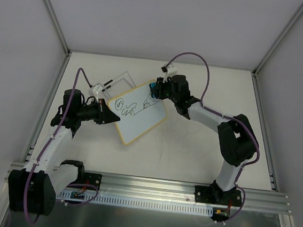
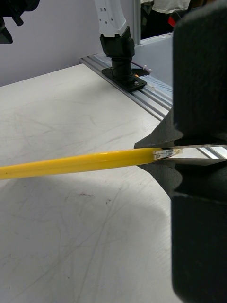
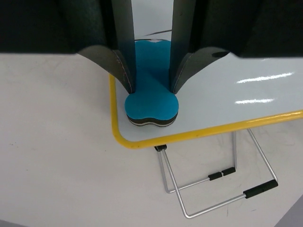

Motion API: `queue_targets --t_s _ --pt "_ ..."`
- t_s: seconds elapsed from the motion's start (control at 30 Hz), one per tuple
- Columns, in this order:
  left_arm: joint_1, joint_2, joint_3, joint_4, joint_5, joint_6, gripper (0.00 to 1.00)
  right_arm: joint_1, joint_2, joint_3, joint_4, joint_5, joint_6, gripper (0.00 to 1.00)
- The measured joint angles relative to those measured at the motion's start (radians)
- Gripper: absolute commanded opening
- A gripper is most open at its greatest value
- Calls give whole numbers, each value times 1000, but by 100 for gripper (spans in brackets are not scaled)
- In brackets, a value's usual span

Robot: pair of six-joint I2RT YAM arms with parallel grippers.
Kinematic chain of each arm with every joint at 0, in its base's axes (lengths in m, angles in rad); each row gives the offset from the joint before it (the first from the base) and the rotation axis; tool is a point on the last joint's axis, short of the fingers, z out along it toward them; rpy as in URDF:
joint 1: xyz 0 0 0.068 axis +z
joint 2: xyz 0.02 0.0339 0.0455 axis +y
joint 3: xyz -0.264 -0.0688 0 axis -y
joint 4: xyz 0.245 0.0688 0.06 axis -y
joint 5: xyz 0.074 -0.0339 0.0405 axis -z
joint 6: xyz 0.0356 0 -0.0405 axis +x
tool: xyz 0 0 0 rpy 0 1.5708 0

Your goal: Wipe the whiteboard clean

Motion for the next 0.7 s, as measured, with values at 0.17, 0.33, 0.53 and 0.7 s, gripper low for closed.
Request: queue_targets --t_s 0.17,0.33,0.53,0.7 --pt "0 0 0 0 0 0 0 0 7 21 -12 1 -25 0" --pt "0 0 0 -1 1 -13 0 -11 15 1 -7 -6 -23 0" --pt "0 0 0 -2 1 -48 0 -37 10 -108 21 -37 -11 0" --pt "0 0 0 -2 1 -51 0 -42 -15 -178 48 -56 -5 0"
